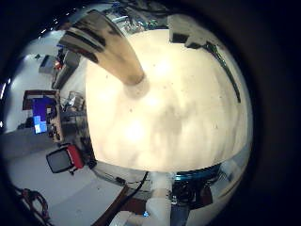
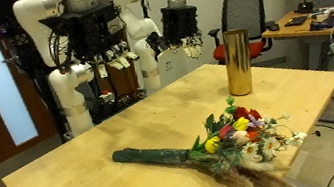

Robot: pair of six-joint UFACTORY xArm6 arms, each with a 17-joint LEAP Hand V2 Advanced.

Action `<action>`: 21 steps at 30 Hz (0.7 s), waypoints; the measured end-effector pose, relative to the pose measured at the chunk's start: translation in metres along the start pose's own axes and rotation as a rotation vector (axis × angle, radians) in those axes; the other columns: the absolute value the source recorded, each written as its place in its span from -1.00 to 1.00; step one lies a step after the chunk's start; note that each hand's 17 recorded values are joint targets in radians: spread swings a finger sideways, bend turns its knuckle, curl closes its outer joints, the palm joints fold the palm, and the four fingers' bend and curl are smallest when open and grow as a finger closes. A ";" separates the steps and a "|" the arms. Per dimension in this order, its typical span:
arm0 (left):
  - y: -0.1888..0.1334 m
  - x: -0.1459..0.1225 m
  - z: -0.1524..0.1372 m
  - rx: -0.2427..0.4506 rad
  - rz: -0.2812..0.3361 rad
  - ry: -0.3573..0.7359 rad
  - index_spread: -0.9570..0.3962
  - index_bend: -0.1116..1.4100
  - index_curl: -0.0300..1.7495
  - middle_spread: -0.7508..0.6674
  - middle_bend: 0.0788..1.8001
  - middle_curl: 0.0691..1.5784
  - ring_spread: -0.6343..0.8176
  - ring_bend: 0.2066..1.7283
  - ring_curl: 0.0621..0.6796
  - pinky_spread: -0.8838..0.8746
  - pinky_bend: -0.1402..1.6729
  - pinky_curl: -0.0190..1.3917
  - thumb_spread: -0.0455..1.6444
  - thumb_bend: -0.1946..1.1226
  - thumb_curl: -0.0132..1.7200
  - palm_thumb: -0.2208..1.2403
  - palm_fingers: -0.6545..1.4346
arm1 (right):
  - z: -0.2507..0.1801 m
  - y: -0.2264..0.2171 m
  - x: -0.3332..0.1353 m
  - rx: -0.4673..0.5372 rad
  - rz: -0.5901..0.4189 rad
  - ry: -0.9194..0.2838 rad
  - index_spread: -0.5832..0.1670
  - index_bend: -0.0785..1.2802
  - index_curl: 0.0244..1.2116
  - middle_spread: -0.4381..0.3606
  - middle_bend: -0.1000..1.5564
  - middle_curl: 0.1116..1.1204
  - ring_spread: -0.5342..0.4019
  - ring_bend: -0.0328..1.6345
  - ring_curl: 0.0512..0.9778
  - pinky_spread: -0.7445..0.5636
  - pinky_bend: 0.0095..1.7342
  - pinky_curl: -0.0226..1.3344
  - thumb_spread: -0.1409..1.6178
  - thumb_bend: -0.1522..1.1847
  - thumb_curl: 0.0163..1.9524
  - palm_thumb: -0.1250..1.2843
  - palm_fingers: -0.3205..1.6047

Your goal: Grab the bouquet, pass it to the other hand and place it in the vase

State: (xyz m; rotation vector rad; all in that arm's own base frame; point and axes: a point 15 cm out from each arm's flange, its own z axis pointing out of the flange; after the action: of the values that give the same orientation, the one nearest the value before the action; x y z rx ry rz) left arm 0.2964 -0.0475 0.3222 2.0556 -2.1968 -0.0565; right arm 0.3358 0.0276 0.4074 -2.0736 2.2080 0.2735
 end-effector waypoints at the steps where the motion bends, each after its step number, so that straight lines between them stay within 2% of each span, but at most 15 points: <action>1: -0.001 0.001 -0.001 0.003 0.001 0.000 0.39 -0.62 -0.46 0.06 -0.79 -0.50 0.05 -0.49 -0.87 0.07 -0.50 -0.56 0.36 -0.74 -0.68 -0.27 0.05 | 0.001 0.000 0.000 -0.002 -0.001 0.000 -0.24 -0.65 -0.57 0.23 -0.59 -0.54 0.54 -0.49 -0.66 0.73 -0.64 -0.56 0.50 -0.80 -0.75 -0.34 -0.35; 7: -0.002 0.002 0.001 0.001 0.004 -0.002 0.39 -0.63 -0.47 0.09 -0.78 -0.51 0.10 -0.47 -0.86 0.07 -0.50 -0.56 0.36 -0.74 -0.68 -0.27 0.06 | 0.004 -0.001 0.000 -0.011 -0.002 0.000 -0.24 -0.64 -0.57 0.23 -0.59 -0.53 0.53 -0.49 -0.66 0.73 -0.63 -0.55 0.50 -0.80 -0.75 -0.34 -0.35; 9: -0.003 0.002 0.001 0.001 0.004 -0.002 0.39 -0.61 -0.47 0.04 -0.79 -0.50 0.04 -0.50 -0.87 0.06 -0.48 -0.56 0.36 -0.74 -0.68 -0.27 0.04 | 0.004 -0.002 0.000 -0.012 -0.001 0.000 -0.24 -0.65 -0.57 0.23 -0.58 -0.53 0.52 -0.49 -0.66 0.73 -0.64 -0.55 0.50 -0.80 -0.75 -0.34 -0.35; 11: -0.005 0.002 0.001 0.001 0.005 -0.004 0.39 -0.62 -0.47 0.12 -0.77 -0.50 0.12 -0.48 -0.87 0.07 -0.50 -0.56 0.36 -0.74 -0.68 -0.27 0.06 | 0.007 -0.003 0.000 -0.018 -0.001 0.000 -0.23 -0.64 -0.57 0.23 -0.58 -0.53 0.51 -0.49 -0.66 0.73 -0.64 -0.55 0.50 -0.80 -0.75 -0.34 -0.35; 14: -0.005 0.003 0.004 -0.009 0.008 -0.005 0.39 -0.62 -0.48 0.05 -0.76 -0.50 0.06 -0.47 -0.86 0.06 -0.50 -0.56 0.36 -0.74 -0.68 -0.27 0.06 | 0.014 -0.008 -0.003 -0.040 -0.009 0.003 -0.23 -0.64 -0.57 0.23 -0.57 -0.53 0.51 -0.49 -0.67 0.73 -0.63 -0.56 0.50 -0.80 -0.75 -0.34 -0.34; 15: -0.005 0.004 0.006 -0.014 0.011 -0.007 0.39 -0.58 -0.46 0.05 -0.81 -0.50 0.05 -0.52 -0.87 0.06 -0.47 -0.55 0.36 -0.74 -0.68 -0.27 0.02 | 0.017 -0.010 -0.003 -0.045 -0.011 0.004 -0.22 -0.65 -0.57 0.23 -0.57 -0.53 0.51 -0.49 -0.66 0.73 -0.63 -0.55 0.50 -0.80 -0.75 -0.34 -0.34; 19: -0.006 0.004 0.002 -0.011 0.025 -0.022 0.39 -0.61 -0.46 0.17 -0.82 -0.52 0.16 -0.51 -0.88 0.10 -0.52 -0.57 0.36 -0.74 -0.68 -0.27 0.04 | 0.020 -0.020 -0.002 -0.053 0.005 0.001 -0.18 -0.66 -0.59 0.26 -0.51 -0.51 0.44 -0.46 -0.66 0.71 -0.62 -0.56 0.50 -0.80 -0.75 -0.34 -0.30; 20: -0.005 0.003 0.000 -0.011 0.030 -0.029 0.39 -0.64 -0.47 0.14 -0.78 -0.52 0.14 -0.47 -0.87 0.10 -0.53 -0.58 0.36 -0.74 -0.68 -0.27 0.07 | 0.020 -0.022 0.000 -0.047 0.021 0.001 -0.15 -0.66 -0.59 0.27 -0.50 -0.51 0.43 -0.45 -0.66 0.71 -0.62 -0.56 0.50 -0.80 -0.75 -0.34 -0.30; 21: -0.004 0.002 -0.002 -0.007 0.038 -0.037 0.39 -0.61 -0.46 0.06 -0.80 -0.50 0.05 -0.52 -0.87 0.08 -0.48 -0.56 0.36 -0.74 -0.68 -0.27 0.04 | 0.020 -0.028 0.003 -0.035 0.039 0.000 -0.14 -0.65 -0.59 0.24 -0.51 -0.51 0.41 -0.46 -0.66 0.70 -0.60 -0.55 0.50 -0.80 -0.75 -0.34 -0.31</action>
State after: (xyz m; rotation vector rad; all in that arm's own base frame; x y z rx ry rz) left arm 0.3010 -0.0499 0.3243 2.0243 -2.2527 -0.0994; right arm 0.3623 0.0273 0.3859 -2.0497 2.2620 0.3177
